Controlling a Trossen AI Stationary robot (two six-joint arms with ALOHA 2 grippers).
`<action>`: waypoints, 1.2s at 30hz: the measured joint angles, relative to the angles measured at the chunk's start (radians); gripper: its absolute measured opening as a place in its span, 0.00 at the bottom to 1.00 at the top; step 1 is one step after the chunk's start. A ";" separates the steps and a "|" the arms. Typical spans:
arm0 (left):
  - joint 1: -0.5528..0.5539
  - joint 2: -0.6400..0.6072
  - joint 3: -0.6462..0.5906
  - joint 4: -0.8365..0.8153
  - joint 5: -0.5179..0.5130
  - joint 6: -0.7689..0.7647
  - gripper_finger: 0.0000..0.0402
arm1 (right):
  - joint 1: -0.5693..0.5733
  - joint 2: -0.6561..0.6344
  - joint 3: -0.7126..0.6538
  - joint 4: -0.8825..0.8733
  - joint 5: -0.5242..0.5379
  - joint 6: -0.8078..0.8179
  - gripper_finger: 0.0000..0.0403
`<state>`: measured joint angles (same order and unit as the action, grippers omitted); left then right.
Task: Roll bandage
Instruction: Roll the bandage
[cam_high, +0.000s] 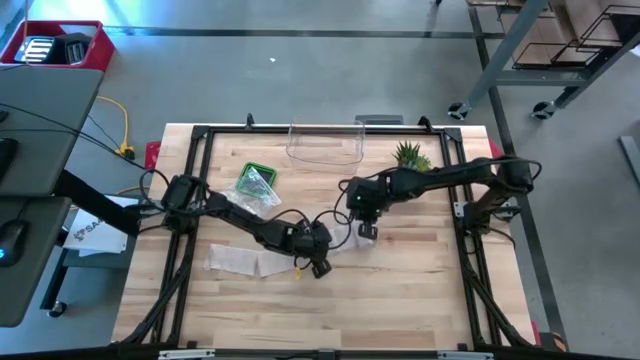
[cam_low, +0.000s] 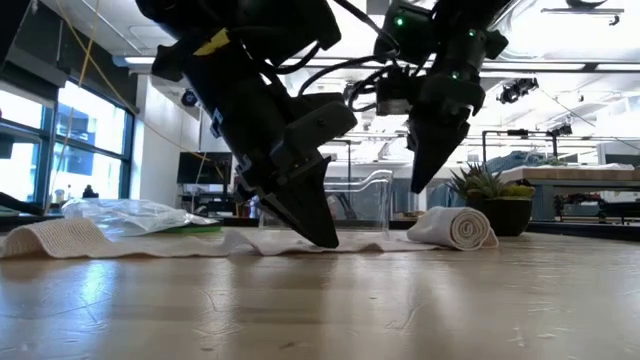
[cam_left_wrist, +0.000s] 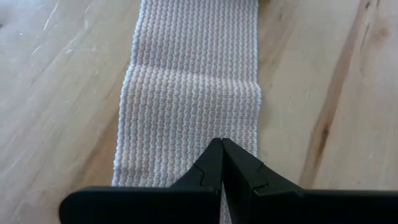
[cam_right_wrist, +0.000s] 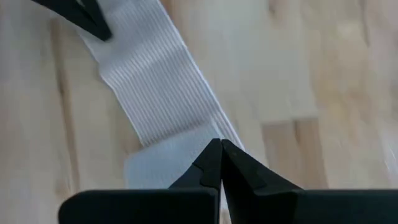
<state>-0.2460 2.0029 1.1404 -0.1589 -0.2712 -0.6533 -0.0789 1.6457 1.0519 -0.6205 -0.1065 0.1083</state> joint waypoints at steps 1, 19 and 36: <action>0.003 0.000 0.000 0.000 0.001 0.000 0.00 | -0.010 -0.005 0.000 -0.015 0.001 0.009 0.00; 0.080 -0.133 -0.002 -0.051 0.002 0.084 0.00 | -0.106 -0.080 0.000 -0.122 0.000 -0.030 0.00; 0.175 -0.153 0.108 -0.081 0.023 0.185 0.00 | -0.107 -0.098 -0.001 -0.178 0.060 0.124 0.00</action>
<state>-0.0714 1.8496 1.2483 -0.2400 -0.2484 -0.4680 -0.1861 1.5473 1.0512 -0.7988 -0.0465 0.2319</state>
